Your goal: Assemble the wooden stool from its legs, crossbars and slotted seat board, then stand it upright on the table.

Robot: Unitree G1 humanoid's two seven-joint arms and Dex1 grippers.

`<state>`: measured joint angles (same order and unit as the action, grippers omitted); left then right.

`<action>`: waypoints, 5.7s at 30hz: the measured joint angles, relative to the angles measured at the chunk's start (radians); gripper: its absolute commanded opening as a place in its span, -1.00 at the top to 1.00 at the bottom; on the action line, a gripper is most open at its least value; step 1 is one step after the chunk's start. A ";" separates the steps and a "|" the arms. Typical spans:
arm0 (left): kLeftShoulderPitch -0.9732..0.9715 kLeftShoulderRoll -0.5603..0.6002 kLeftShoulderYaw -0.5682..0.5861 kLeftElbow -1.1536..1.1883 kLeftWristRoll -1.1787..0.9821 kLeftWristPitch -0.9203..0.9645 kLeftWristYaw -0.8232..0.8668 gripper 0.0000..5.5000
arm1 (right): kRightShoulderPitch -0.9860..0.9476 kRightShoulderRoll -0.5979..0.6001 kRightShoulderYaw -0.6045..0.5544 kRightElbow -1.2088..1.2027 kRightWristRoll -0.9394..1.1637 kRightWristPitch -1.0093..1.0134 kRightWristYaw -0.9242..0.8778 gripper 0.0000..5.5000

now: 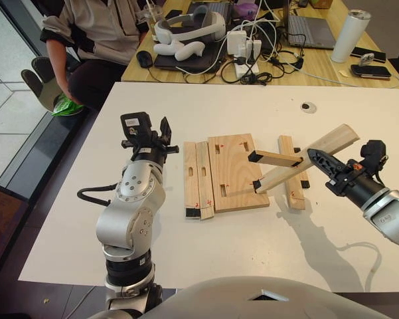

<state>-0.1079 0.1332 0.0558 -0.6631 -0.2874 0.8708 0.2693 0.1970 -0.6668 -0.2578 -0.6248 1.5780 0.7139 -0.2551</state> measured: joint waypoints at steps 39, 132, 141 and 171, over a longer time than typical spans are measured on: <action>-0.070 -0.113 -0.047 0.102 0.160 -0.120 -0.069 0.28 | -0.285 0.069 0.295 0.130 -0.685 -0.023 0.332 0.63; 0.039 -0.186 -0.110 0.018 0.236 -0.098 -0.045 0.28 | -0.510 0.225 0.183 0.290 -0.947 0.096 0.671 0.63; 0.032 -0.185 -0.111 0.019 0.236 -0.098 -0.052 0.28 | -0.510 0.256 0.205 0.324 -0.981 0.089 0.676 0.63; 0.033 -0.185 -0.115 0.019 0.235 -0.098 -0.056 0.28 | -0.713 0.296 0.012 0.355 -0.896 0.016 0.636 0.01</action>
<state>-0.0754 -0.0514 -0.0596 -0.6442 -0.0522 0.7729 0.2134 -0.5158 -0.3709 -0.2460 -0.2695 0.6824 0.7304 0.3814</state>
